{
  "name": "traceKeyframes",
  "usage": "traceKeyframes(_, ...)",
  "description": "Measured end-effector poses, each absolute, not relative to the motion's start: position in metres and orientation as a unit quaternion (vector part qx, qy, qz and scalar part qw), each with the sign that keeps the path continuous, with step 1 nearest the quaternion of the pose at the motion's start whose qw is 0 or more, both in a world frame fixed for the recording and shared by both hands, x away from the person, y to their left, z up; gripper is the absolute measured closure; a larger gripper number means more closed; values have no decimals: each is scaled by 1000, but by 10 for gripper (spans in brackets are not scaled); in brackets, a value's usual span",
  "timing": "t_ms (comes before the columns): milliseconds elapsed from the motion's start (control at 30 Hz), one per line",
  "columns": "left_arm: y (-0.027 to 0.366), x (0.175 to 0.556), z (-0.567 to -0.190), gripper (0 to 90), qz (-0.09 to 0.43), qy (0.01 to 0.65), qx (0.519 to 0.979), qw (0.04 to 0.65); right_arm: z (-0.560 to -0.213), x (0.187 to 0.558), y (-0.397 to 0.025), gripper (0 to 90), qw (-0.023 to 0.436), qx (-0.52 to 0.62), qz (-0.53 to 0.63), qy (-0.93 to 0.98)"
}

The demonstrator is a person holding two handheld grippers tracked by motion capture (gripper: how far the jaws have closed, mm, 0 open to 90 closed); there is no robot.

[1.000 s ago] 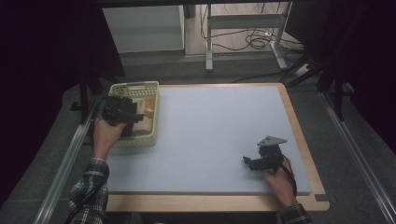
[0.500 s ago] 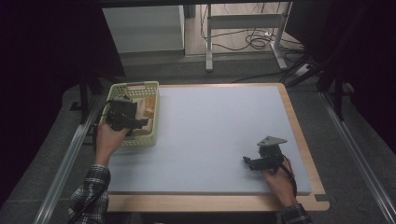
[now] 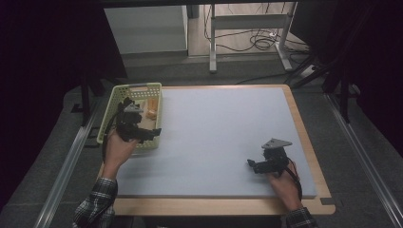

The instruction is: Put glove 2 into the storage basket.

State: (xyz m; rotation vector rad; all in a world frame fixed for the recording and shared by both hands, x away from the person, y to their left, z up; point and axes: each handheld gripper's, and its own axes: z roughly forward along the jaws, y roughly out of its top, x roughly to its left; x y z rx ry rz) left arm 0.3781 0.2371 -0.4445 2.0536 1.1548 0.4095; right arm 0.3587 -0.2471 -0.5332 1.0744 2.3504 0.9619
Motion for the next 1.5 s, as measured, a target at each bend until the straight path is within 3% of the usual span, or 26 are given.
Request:
traceKeyframes(700, 177, 334, -456, 20, 144, 371, 825, 401, -533, 359, -247, 86, 191, 383, 342, 837)
traceKeyframes(1500, 146, 308, -539, 0, 135, 329, 856, 374, -533, 358, -247, 86, 192, 383, 342, 837)
